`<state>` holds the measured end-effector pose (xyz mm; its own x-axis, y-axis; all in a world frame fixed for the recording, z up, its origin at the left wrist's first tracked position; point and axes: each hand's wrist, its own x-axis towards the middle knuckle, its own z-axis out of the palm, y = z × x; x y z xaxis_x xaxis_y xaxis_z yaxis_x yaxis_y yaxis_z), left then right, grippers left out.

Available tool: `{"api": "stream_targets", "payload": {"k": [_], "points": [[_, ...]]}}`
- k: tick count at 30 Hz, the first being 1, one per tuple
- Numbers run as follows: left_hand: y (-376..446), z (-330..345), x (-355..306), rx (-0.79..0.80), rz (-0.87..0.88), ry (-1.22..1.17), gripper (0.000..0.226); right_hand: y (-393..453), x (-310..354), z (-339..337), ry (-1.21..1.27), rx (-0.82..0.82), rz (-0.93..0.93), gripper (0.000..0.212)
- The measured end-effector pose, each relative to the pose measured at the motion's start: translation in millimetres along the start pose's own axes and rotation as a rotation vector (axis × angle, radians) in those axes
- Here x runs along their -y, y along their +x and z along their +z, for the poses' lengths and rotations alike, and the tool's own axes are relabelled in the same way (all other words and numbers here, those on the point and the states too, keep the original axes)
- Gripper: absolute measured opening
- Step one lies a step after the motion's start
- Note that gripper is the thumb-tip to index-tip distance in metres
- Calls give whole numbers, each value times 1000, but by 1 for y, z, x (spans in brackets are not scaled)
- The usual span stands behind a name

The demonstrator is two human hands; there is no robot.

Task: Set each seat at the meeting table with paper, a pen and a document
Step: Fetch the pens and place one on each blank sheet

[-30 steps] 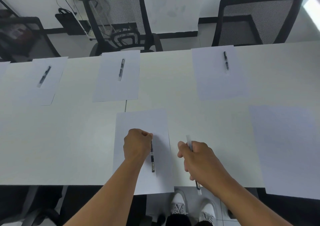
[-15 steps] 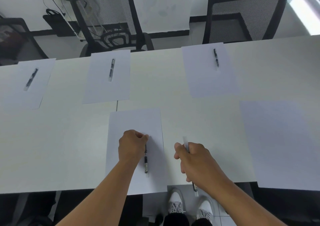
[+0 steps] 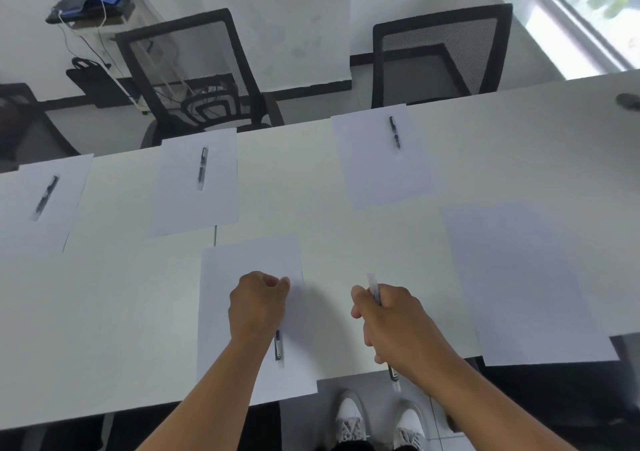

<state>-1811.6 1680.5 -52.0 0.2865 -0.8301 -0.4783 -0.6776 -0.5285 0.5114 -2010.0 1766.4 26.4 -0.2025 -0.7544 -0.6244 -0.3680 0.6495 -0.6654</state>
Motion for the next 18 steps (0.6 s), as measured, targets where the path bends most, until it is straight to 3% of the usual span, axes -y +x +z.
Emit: {"api": "stream_targets", "payload": {"k": [8, 13, 18], "points": [[-51, 18, -66, 64, 144, 18, 52, -22, -8, -60, 104, -96, -18, 41], [-79, 36, -105, 110, 198, -12, 31, -34, -18, -105, 166, -158, -4, 40], [-102, 68, -136, 158, 249, -30, 31, -32, -41, -155, 142, -227, -18, 42]]}}
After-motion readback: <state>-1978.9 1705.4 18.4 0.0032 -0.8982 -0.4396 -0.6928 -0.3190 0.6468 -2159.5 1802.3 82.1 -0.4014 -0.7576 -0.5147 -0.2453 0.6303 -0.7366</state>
